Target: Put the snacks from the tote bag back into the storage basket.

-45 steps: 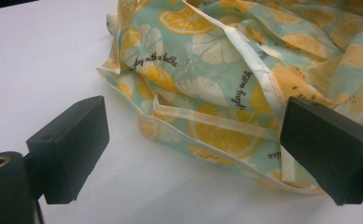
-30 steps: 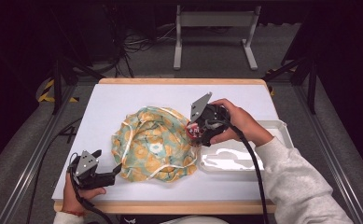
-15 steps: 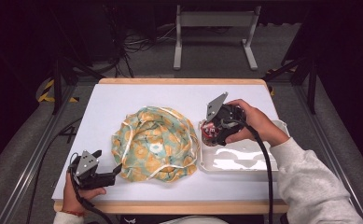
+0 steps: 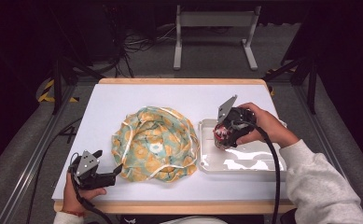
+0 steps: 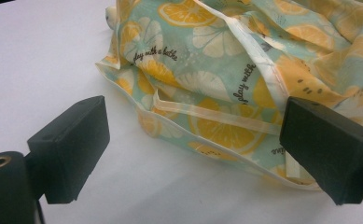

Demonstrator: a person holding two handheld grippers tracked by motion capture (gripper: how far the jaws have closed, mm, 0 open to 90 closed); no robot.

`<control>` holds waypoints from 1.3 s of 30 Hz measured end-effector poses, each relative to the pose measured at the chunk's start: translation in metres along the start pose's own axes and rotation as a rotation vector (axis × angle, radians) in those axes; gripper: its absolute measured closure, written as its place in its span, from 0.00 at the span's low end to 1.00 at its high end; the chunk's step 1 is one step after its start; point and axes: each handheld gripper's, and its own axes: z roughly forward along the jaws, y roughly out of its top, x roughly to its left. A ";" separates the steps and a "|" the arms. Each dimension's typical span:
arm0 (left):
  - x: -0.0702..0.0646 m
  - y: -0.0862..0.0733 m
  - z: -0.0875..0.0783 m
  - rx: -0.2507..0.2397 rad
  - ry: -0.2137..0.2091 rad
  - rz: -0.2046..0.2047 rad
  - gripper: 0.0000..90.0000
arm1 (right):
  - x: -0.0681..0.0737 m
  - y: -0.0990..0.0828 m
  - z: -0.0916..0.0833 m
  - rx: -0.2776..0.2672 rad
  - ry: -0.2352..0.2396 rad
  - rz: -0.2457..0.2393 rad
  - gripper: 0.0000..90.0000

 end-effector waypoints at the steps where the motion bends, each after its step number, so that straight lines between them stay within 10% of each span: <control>1: 0.000 0.000 0.000 0.001 -0.001 0.000 0.10 | 0.000 -0.002 0.001 0.008 -0.003 0.007 0.26; 39: 0.000 0.000 0.001 0.006 -0.010 0.002 0.10 | -0.011 -0.039 0.030 0.098 0.031 0.057 0.26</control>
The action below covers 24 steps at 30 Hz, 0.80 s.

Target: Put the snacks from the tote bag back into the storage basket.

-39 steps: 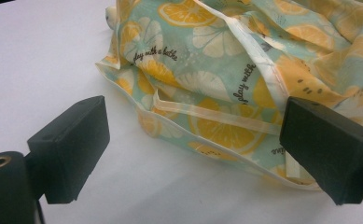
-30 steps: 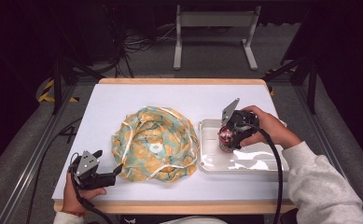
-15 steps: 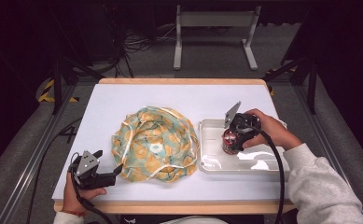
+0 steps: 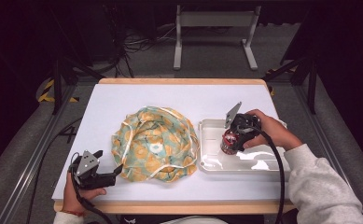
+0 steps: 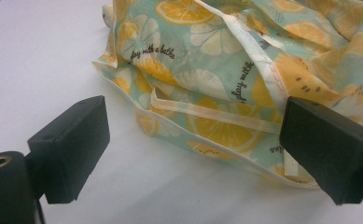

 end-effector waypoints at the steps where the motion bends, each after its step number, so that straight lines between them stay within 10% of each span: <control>1: 0.000 0.000 0.000 0.001 -0.002 -0.002 0.10 | 0.000 0.000 0.000 0.000 -0.001 0.000 0.26; 24: 0.001 0.000 0.001 0.001 0.000 0.007 0.11 | 0.005 -0.004 -0.004 -0.038 -0.050 0.036 0.25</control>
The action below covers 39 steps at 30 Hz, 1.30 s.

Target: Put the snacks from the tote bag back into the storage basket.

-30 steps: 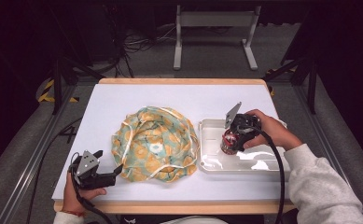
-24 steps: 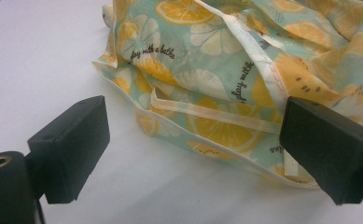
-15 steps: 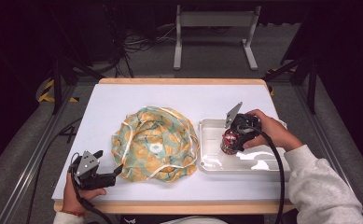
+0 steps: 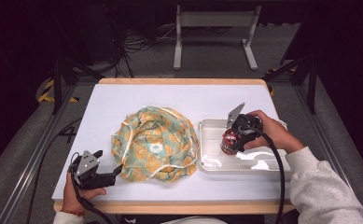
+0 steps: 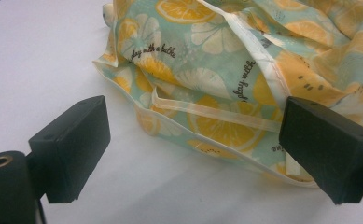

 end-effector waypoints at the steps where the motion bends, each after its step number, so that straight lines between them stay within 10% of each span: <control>1: 0.000 0.000 0.000 0.000 -0.001 0.000 0.11 | 0.000 0.000 -0.001 -0.009 0.000 -0.006 0.25; 39: 0.001 0.005 0.009 0.017 -0.019 0.016 0.11 | 0.015 -0.041 -0.027 -0.158 -0.111 0.106 0.22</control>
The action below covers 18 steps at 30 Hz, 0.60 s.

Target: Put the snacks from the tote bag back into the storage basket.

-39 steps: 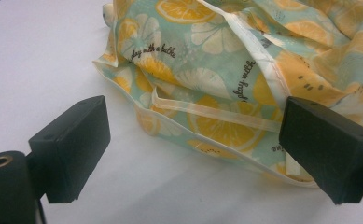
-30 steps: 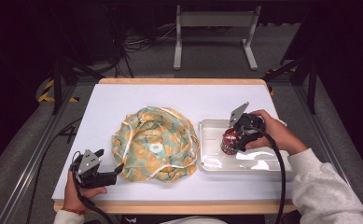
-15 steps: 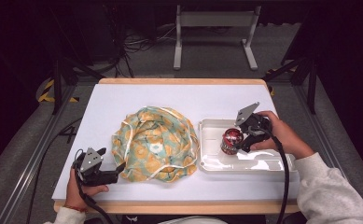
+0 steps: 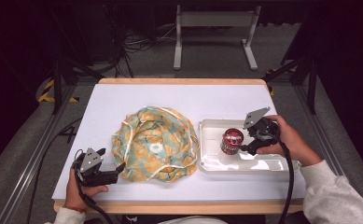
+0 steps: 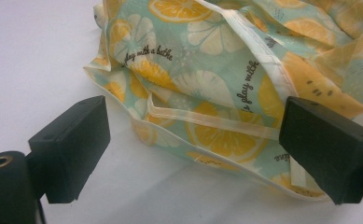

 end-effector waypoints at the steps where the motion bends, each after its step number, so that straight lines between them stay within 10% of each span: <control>1: 0.000 0.000 0.000 0.000 0.000 0.000 0.10 | 0.000 -0.002 0.000 -0.003 -0.006 0.006 0.22; 18: -0.001 0.000 0.000 0.003 -0.002 0.001 0.11 | 0.010 -0.040 -0.006 -0.068 -0.073 0.100 0.12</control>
